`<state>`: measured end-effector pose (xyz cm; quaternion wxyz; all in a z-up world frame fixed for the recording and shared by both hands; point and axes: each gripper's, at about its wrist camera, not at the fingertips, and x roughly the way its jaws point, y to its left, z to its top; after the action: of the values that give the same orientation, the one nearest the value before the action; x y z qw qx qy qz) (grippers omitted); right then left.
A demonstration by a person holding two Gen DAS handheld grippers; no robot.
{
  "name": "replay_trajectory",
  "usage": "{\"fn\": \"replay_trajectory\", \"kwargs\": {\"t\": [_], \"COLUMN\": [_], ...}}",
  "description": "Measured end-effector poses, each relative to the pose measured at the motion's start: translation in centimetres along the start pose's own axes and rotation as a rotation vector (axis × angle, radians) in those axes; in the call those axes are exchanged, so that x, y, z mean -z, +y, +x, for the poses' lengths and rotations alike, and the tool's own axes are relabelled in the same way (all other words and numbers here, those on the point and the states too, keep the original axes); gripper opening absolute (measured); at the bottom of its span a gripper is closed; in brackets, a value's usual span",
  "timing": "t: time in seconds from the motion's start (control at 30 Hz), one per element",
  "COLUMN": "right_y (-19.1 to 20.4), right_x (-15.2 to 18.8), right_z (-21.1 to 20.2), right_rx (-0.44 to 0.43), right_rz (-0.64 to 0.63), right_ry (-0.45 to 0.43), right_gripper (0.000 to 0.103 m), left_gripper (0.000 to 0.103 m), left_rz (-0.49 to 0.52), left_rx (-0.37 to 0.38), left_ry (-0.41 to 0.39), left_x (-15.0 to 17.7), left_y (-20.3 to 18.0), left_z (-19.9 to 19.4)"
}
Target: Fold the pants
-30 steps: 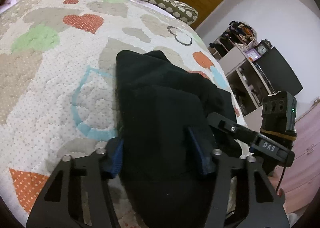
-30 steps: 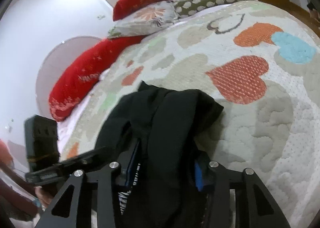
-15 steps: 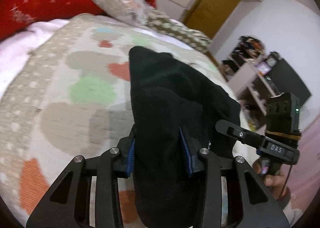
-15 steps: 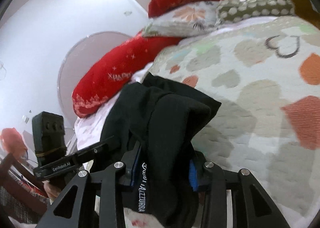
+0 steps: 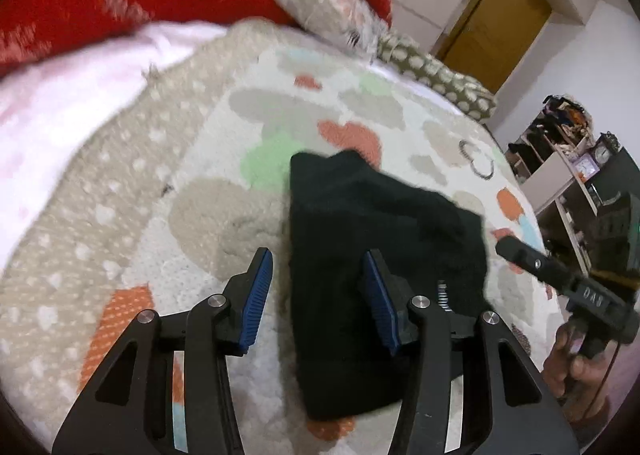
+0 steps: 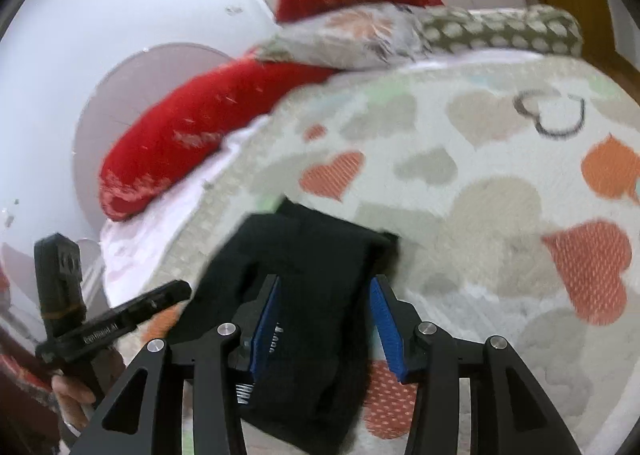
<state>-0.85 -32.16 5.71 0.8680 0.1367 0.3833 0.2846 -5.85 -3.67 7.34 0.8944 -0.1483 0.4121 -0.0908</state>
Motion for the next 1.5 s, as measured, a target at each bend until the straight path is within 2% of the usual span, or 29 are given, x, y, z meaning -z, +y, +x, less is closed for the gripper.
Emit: {"fn": "replay_trajectory", "kwargs": {"t": [0.13, 0.27, 0.4, 0.6, 0.77, 0.97, 1.13, 1.3, 1.5], "right_y": [2.0, 2.8, 2.5, 2.6, 3.3, 4.1, 3.6, 3.7, 5.5], "right_x": [-0.7, -1.0, -1.1, -0.8, -0.5, 2.4, 5.4, 5.1, 4.0], "right_z": [0.7, 3.0, 5.5, 7.7, 5.5, 1.4, 3.1, 2.1, -1.3], "right_rx": [-0.008, -0.001, 0.043, 0.104, 0.096, 0.128, 0.163, 0.160, 0.163], "right_rz": [-0.063, -0.084, -0.103, -0.161, -0.168, -0.222, -0.228, -0.208, -0.226], "right_ry": [0.004, 0.040, 0.090, 0.118, 0.107, 0.097, 0.172, 0.135, 0.016], "right_gripper": [0.044, 0.044, 0.044, 0.045, 0.045, 0.046, 0.048, 0.048, 0.051], "left_gripper": [0.047, 0.047, 0.048, 0.052, 0.052, 0.052, 0.053, 0.053, 0.053], "left_rz": [0.040, 0.082, 0.111, 0.133, 0.114, 0.108, 0.108, 0.122, 0.131], "left_rx": [0.026, 0.012, -0.050, -0.053, -0.057, -0.087, -0.111, -0.158, -0.203], "left_ry": [-0.032, 0.003, 0.016, 0.000, -0.002, -0.016, -0.033, -0.056, -0.111], "left_x": [0.9, 2.5, 3.6, 4.0, 4.0, 4.2, 4.5, 4.6, 4.3], "left_y": [-1.7, -3.0, -3.1, -3.0, -2.8, -3.0, -3.3, -3.7, -4.2], "left_z": [-1.3, -0.3, 1.1, 1.8, 1.7, 1.4, 1.2, 0.4, -1.4]}}
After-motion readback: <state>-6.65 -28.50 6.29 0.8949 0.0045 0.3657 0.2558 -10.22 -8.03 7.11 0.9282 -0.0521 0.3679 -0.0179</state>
